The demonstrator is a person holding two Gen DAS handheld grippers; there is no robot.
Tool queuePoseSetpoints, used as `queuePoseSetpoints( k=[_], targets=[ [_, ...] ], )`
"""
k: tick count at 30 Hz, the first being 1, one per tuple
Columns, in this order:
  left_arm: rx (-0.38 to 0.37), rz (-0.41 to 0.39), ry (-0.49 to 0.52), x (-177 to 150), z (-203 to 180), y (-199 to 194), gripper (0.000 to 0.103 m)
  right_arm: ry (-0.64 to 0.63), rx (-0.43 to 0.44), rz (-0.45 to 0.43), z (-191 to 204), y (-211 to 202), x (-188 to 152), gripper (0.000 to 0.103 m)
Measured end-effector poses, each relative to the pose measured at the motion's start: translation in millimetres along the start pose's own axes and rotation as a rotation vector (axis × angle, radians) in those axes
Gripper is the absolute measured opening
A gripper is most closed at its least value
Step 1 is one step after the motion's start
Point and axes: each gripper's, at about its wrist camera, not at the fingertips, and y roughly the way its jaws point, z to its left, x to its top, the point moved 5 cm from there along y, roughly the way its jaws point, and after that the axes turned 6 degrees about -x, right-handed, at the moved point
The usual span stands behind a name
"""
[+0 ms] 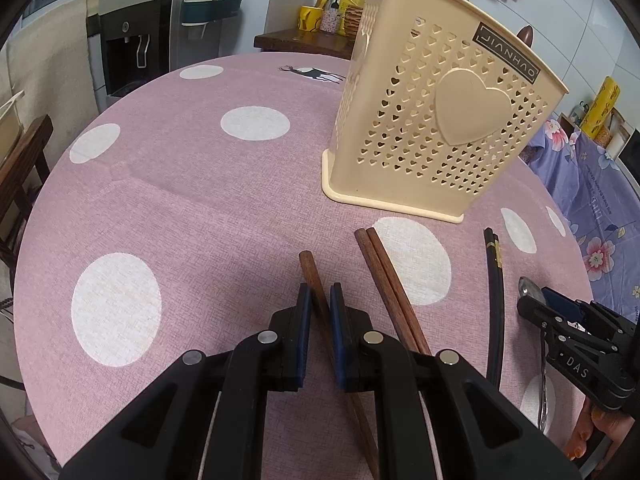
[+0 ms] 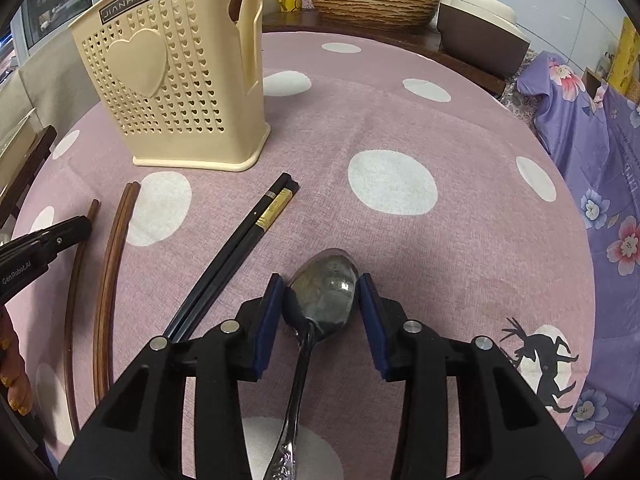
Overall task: Organize utensils
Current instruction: 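Close the right tool on the metal spoon's bowl, then lift the chopstick with the left tool while the right tool carries the metal spoon toward the basket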
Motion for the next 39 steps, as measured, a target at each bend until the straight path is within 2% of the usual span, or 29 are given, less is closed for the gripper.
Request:
queuePoseSetpoints(
  k=[6,11,17,21,31,39],
  targets=[
    [-0.004,0.007,-0.004,0.7,0.4,0.7,0.011,0.036,0.042,-0.061,-3.2,-14.0,3.2,0.039],
    [-0.019,0.019,-0.019,3.1,2.5,1.6,0.011,0.103,0.169,-0.158,-7.8,-48.3,14.5,0.039],
    [-0.025,0.021,-0.027,3.5,3.0,2.0,0.011,0.138,0.263,-0.276,-15.3,-96.4,26.8,0.039],
    [-0.034,0.023,-0.034,3.2,2.7,2.1,0.01,0.126,0.263,-0.315,-14.9,-113.3,29.6,0.039],
    [-0.064,-0.013,-0.019,7.1,-6.2,-11.2,0.009,0.133,0.259,-0.326,-18.4,-115.6,27.7,0.039],
    [-0.14,-0.128,-0.004,24.5,-22.4,-59.4,0.008,0.137,0.274,-0.371,-21.2,-131.8,27.2,0.039]
  ],
)
